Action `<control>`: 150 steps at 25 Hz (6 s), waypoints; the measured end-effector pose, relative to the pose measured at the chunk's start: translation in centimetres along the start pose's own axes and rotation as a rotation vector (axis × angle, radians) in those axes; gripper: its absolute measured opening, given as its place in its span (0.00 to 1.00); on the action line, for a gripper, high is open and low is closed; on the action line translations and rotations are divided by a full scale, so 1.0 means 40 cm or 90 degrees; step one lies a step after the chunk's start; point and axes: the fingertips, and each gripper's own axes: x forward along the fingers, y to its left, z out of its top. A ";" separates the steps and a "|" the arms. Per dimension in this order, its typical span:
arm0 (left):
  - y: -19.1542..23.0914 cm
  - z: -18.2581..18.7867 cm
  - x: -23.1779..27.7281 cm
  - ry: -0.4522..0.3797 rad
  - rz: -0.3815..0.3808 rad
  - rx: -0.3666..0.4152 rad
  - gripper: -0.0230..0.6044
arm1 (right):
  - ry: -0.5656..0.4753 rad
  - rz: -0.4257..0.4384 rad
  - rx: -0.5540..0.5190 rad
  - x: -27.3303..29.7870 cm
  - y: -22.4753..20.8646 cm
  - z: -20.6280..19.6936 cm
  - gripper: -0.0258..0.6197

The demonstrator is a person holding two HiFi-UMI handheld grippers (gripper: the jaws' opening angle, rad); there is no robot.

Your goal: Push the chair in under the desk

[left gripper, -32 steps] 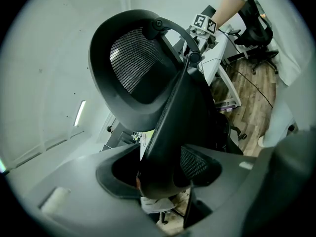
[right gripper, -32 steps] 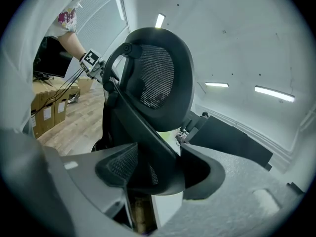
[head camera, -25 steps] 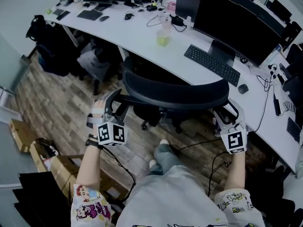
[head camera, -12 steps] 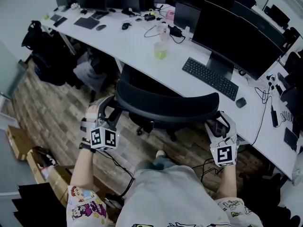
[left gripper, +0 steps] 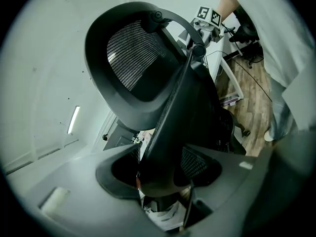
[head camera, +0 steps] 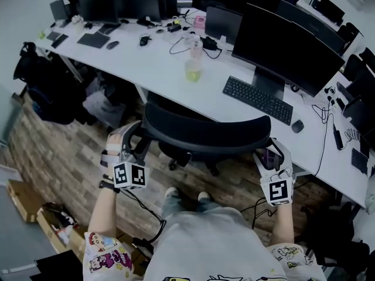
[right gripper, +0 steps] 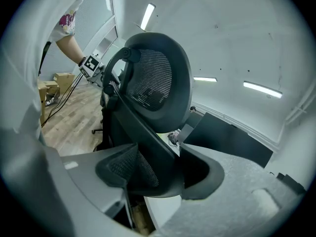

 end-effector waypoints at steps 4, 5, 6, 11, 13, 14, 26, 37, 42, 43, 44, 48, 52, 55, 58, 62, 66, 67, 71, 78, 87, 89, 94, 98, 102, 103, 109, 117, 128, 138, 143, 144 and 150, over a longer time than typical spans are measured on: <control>0.036 -0.032 0.047 -0.026 -0.011 0.002 0.45 | 0.015 -0.022 0.010 0.035 0.010 0.019 0.44; 0.042 -0.045 0.058 -0.030 -0.014 0.009 0.45 | 0.016 -0.029 0.015 0.044 0.014 0.023 0.44; 0.050 -0.058 0.070 -0.034 -0.017 0.015 0.45 | 0.020 -0.036 0.018 0.053 0.018 0.028 0.44; 0.092 -0.093 0.128 -0.069 -0.030 0.031 0.45 | 0.052 -0.070 0.024 0.093 0.030 0.048 0.44; 0.110 -0.101 0.149 -0.078 -0.030 0.030 0.45 | 0.064 -0.079 0.020 0.110 0.029 0.054 0.44; 0.118 -0.104 0.160 -0.083 -0.031 0.031 0.45 | 0.066 -0.082 0.019 0.118 0.030 0.057 0.44; 0.192 -0.160 0.267 -0.126 -0.049 0.058 0.45 | 0.070 -0.137 0.051 0.188 0.051 0.101 0.44; 0.233 -0.186 0.335 -0.130 -0.043 0.062 0.45 | 0.097 -0.166 0.065 0.226 0.064 0.124 0.44; 0.244 -0.192 0.357 -0.124 -0.037 0.060 0.45 | 0.110 -0.180 0.069 0.234 0.067 0.129 0.44; 0.247 -0.194 0.360 -0.124 -0.036 0.060 0.45 | 0.109 -0.181 0.070 0.236 0.068 0.131 0.44; 0.249 -0.195 0.364 -0.123 -0.035 0.060 0.45 | 0.107 -0.181 0.070 0.240 0.069 0.134 0.44; 0.259 -0.203 0.377 -0.118 -0.032 0.061 0.45 | 0.104 -0.182 0.071 0.250 0.071 0.141 0.44; 0.265 -0.207 0.389 -0.116 -0.033 0.065 0.45 | 0.103 -0.184 0.070 0.256 0.072 0.145 0.44; 0.267 -0.210 0.395 -0.116 -0.035 0.068 0.44 | 0.101 -0.183 0.069 0.259 0.074 0.146 0.44; 0.268 -0.210 0.401 -0.116 -0.039 0.075 0.44 | 0.102 -0.181 0.068 0.260 0.073 0.148 0.44; 0.275 -0.214 0.412 -0.115 -0.042 0.086 0.43 | 0.107 -0.181 0.069 0.267 0.073 0.150 0.44; 0.280 -0.220 0.427 -0.110 -0.043 0.091 0.43 | 0.107 -0.180 0.066 0.274 0.076 0.153 0.44; 0.281 -0.222 0.431 -0.108 -0.044 0.092 0.43 | 0.105 -0.178 0.065 0.277 0.077 0.155 0.44; 0.287 -0.228 0.443 -0.105 -0.047 0.095 0.43 | 0.098 -0.174 0.066 0.283 0.079 0.160 0.43; 0.281 -0.224 0.435 -0.115 -0.062 0.071 0.48 | 0.107 -0.163 0.061 0.279 0.084 0.160 0.45; 0.262 -0.236 0.406 -0.112 -0.076 0.106 0.55 | 0.112 -0.155 0.060 0.266 0.095 0.157 0.49; 0.258 -0.243 0.398 -0.107 -0.078 0.118 0.55 | 0.114 -0.157 0.060 0.258 0.098 0.155 0.50; 0.255 -0.252 0.375 -0.098 -0.080 0.123 0.55 | 0.112 -0.162 0.058 0.236 0.101 0.165 0.51; 0.255 -0.258 0.343 -0.094 -0.075 0.118 0.55 | 0.099 -0.165 0.060 0.226 0.111 0.183 0.51; 0.253 -0.253 0.301 -0.095 -0.066 0.108 0.54 | 0.080 -0.166 0.063 0.214 0.127 0.210 0.52; 0.251 -0.251 0.290 -0.096 -0.064 0.104 0.54 | 0.076 -0.165 0.064 0.211 0.133 0.215 0.52; 0.243 -0.226 0.217 -0.096 -0.049 0.066 0.54 | 0.047 -0.164 0.078 0.192 0.166 0.250 0.52; 0.197 -0.172 0.128 -0.091 -0.044 -0.007 0.52 | -0.005 -0.143 0.139 0.196 0.235 0.304 0.47; 0.065 -0.102 0.027 -0.101 -0.077 -0.205 0.41 | -0.042 -0.105 0.284 0.186 0.355 0.305 0.31; -0.023 -0.052 -0.045 -0.134 -0.143 -0.356 0.25 | -0.076 -0.104 0.392 0.156 0.389 0.308 0.11; -0.049 -0.036 -0.062 -0.149 -0.170 -0.418 0.14 | -0.091 -0.104 0.427 0.143 0.399 0.307 0.04; -0.051 -0.038 -0.064 -0.149 -0.172 -0.426 0.13 | -0.092 -0.103 0.432 0.141 0.401 0.306 0.04; -0.060 -0.057 -0.080 -0.142 -0.171 -0.462 0.05 | -0.096 -0.105 0.451 0.125 0.405 0.295 0.04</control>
